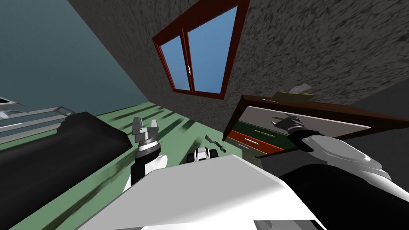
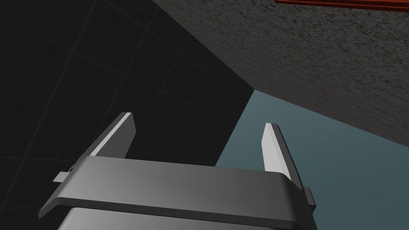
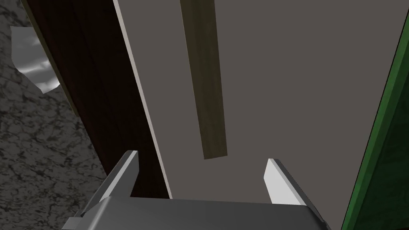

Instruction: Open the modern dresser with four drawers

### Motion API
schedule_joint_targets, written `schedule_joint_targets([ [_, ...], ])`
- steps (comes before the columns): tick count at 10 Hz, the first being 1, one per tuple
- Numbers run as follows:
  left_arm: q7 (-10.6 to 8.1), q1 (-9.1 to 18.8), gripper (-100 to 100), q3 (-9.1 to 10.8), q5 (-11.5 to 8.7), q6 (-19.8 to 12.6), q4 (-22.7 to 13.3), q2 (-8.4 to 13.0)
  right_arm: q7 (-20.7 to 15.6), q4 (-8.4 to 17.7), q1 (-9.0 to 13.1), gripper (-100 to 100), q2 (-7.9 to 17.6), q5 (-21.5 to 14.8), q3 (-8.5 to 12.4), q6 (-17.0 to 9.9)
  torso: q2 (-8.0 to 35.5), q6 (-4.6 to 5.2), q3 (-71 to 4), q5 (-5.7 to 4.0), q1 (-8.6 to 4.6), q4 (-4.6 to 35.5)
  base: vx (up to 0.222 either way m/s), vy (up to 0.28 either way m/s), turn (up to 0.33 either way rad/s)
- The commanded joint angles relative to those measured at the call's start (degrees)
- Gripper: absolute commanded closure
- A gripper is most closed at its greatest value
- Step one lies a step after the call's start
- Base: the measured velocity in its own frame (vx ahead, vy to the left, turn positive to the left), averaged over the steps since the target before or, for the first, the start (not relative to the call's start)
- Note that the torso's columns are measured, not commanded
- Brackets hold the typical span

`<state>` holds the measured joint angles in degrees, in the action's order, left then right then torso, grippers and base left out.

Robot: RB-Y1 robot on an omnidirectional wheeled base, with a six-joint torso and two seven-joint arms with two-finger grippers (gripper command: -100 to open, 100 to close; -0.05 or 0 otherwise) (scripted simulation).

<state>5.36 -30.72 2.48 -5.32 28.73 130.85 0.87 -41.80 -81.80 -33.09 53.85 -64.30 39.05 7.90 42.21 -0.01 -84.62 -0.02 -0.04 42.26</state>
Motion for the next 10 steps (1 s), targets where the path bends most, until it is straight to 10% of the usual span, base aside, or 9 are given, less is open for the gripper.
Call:
schedule_joint_targets([
  [1,0.00,0.01,0,-0.01,0.00,0.00,0.00,-0.01,0.06,0.56,0.20,-100,0.02,0.13,-0.19,-0.16,0.35,0.03,0.22,0.09,0.31,0.10,0.081,-0.070,0.051],
  [2,0.00,0.01,0,-0.01,0.00,0.00,0.00,-0.01,0.08,0.30,0.11,-100,0.08,0.07,-0.20,-0.15,0.29,0.01,0.20,0.09,0.22,0.10,0.050,-0.044,0.021],
  [3,0.00,0.02,0,-0.01,0.00,0.00,0.00,-0.01,0.11,0.33,0.13,100,0.10,0.08,-0.22,-0.20,0.28,0.03,0.18,0.06,0.20,0.08,0.009,-0.007,0.000],
  [10,0.00,0.03,0,-0.03,0.00,0.00,0.00,-0.02,0.26,-1.36,-0.71,100,-0.13,0.19,-0.36,0.89,0.14,0.11,0.03,0.21,0.15,0.10,-0.115,0.104,-0.044],
])
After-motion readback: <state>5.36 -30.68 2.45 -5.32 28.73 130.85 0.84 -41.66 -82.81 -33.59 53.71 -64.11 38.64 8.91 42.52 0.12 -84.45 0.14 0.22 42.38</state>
